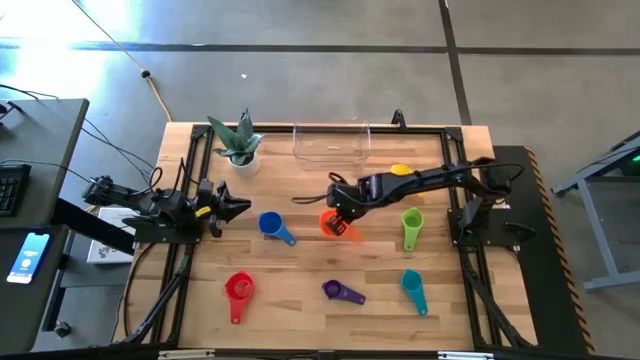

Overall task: Nest measuring cups in basket
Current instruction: Move the orange measuring cup to the middle of the table

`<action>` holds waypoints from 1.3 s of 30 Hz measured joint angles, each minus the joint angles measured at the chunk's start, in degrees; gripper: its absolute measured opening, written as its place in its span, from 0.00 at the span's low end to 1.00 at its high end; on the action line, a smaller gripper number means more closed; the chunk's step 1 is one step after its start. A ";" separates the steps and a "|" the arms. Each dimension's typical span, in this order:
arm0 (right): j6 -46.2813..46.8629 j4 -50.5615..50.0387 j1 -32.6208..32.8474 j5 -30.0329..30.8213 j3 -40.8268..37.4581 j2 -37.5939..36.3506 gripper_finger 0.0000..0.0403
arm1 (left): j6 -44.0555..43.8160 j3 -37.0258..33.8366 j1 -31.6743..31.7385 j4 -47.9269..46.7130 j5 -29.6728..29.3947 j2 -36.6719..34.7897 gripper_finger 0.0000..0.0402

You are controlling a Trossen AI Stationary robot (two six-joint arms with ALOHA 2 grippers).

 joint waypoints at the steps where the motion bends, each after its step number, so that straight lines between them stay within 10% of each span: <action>1: 0.65 0.35 0.55 0.02 0.07 -0.02 0.00 | 0.02 0.00 0.00 0.02 0.00 0.00 0.12; 39: 15.08 0.20 9.66 0.93 -1.48 5.41 0.05 | 0.04 0.00 0.00 0.02 0.13 0.07 0.12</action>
